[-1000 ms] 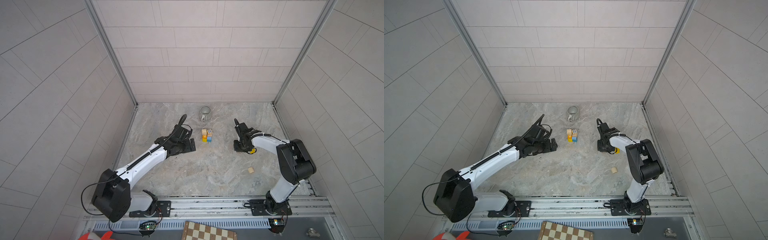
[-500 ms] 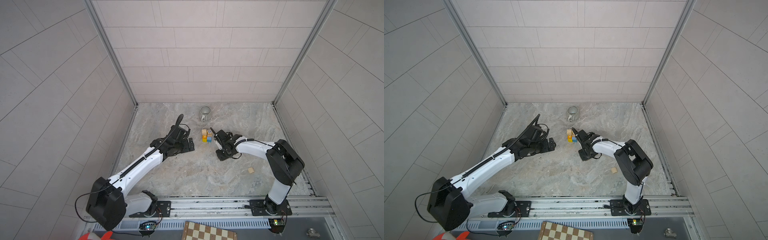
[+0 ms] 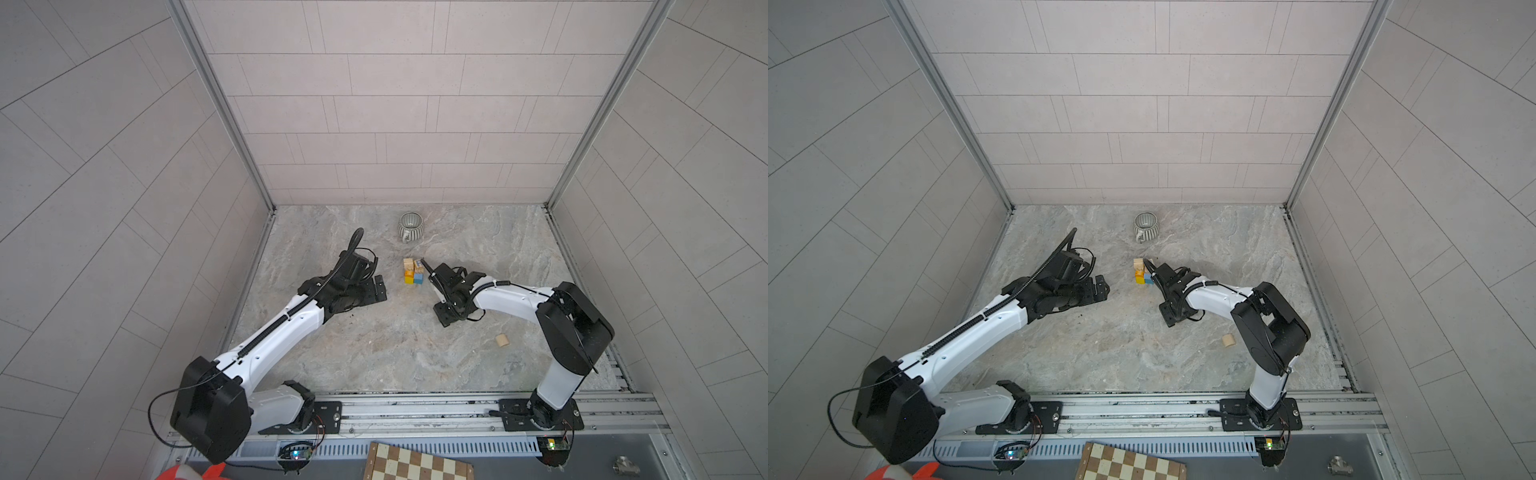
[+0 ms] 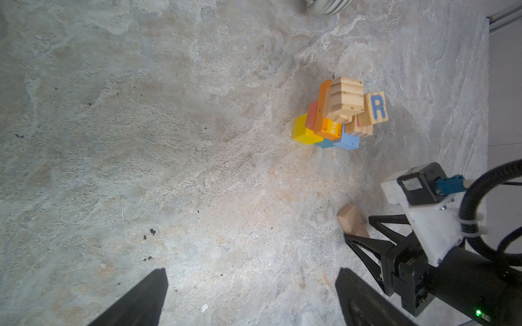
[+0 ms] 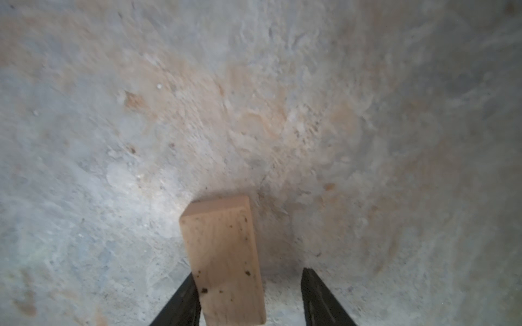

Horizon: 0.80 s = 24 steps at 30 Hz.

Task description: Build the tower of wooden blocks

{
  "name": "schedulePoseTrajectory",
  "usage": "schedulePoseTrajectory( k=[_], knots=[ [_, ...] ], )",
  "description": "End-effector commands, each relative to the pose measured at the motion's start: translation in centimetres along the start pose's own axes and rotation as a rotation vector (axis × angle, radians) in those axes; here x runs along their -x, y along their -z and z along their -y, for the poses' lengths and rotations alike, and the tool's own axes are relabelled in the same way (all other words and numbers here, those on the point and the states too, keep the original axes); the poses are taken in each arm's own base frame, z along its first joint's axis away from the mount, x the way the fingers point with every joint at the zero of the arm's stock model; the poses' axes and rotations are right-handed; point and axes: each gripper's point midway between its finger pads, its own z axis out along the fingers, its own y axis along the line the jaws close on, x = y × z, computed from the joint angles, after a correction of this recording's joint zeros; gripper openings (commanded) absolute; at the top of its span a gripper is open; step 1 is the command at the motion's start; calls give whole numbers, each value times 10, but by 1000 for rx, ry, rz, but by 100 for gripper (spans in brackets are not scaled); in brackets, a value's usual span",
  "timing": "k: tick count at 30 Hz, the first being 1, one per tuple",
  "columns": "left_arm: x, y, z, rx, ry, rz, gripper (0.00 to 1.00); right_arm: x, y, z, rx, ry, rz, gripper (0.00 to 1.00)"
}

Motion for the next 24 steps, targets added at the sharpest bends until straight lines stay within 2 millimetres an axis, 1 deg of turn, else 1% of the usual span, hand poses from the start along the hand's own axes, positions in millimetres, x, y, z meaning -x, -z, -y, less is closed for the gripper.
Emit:
schedulePoseTrajectory(
  k=[1, 5, 7, 9, 11, 14, 16, 17, 19, 21, 24],
  knots=[
    [1, 6, -7, 23, -2, 12, 100, -20, 0, 29, -93, -66, -49, 57],
    [0, 3, 0, -5, -23, -6, 100, -19, 0, 47, -84, -160, -29, 57],
    [1, 3, 7, -17, -70, -30, 100, -18, 2, 55, -64, -207, -19, 57],
    [0, 5, 16, -17, -141, -62, 100, -15, 6, 56, -20, -238, 11, 57],
    [0, 10, 27, -16, -224, -86, 100, -9, 14, 52, 28, -253, 59, 57],
    [2, 15, 43, -30, -324, -116, 100, 0, 33, 52, 70, -277, 160, 57],
    [3, 18, 60, -81, -394, -131, 100, 5, 47, 59, 98, -325, 236, 58],
    [1, 18, 69, -113, -431, -146, 100, 7, 53, 64, 114, -352, 271, 59],
    [-10, 20, 93, -187, -563, -178, 100, 8, 68, 74, 154, -419, 347, 60],
    [-26, 20, 114, -235, -753, -195, 100, 8, 83, 87, 173, -481, 429, 61],
    [-40, 15, 133, -274, -986, -190, 100, 2, 104, 105, 153, -545, 541, 61]
  ],
)
